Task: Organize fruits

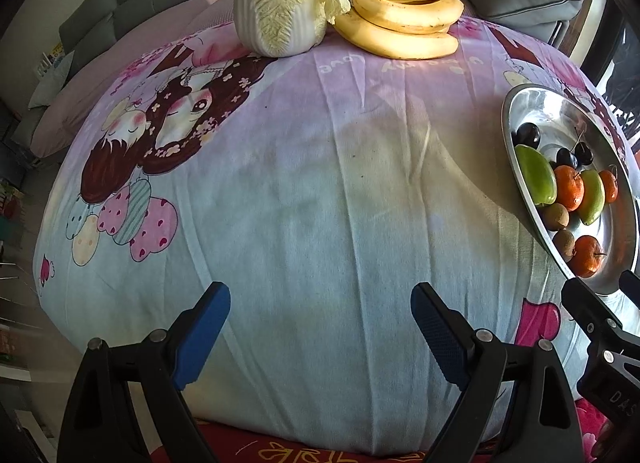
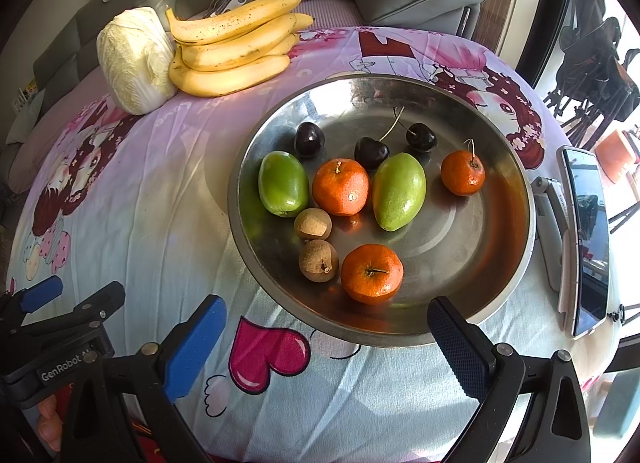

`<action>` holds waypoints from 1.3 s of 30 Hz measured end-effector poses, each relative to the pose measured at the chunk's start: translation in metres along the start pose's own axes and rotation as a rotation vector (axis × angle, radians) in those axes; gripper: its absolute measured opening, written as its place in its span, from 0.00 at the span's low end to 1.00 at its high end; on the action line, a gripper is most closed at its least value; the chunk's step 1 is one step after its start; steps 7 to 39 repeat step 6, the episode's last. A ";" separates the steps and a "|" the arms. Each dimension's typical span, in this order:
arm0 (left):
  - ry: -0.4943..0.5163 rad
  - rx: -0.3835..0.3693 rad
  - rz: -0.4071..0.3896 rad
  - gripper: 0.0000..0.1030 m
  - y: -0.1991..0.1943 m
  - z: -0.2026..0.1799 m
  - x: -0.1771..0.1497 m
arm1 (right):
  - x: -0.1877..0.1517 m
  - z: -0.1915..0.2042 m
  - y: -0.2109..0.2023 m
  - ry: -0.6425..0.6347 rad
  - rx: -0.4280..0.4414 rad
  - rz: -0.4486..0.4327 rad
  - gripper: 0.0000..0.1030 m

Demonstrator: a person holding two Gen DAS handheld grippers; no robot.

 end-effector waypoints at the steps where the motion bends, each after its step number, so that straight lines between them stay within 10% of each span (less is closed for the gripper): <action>1: 0.004 0.004 -0.009 0.89 -0.001 0.000 0.001 | 0.000 0.000 0.000 0.000 0.000 0.000 0.99; 39: 0.019 0.004 -0.019 0.89 -0.003 -0.003 0.002 | 0.000 0.000 0.000 0.000 0.000 0.000 0.99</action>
Point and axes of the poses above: each gripper's, at about its wrist camera, not at the fingertips, and y roughly the way its jaws point, z to its left, x to its top, the point moved 6 cm from there along y, roughly the way its jaws point, and after that the axes turned 12 degrees about -z, right-handed, at the moved point
